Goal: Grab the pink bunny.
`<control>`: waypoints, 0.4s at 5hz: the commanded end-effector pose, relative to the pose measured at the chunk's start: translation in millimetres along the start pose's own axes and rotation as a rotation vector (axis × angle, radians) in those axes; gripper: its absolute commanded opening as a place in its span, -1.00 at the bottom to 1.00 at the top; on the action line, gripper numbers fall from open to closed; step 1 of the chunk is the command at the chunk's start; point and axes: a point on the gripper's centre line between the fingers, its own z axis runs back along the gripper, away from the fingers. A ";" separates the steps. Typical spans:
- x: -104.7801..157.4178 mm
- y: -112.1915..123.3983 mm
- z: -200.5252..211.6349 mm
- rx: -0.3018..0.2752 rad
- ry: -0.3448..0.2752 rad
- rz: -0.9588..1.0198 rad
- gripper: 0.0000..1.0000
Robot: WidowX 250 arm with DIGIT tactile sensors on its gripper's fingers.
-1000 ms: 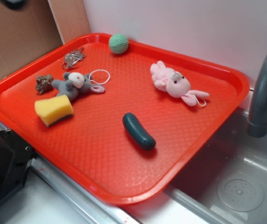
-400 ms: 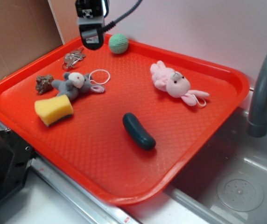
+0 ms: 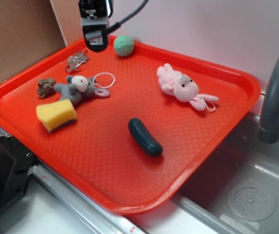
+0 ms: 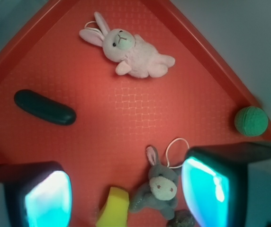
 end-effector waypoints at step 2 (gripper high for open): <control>81.3 7.3 -70.0 0.174 -0.052 -0.448 1.00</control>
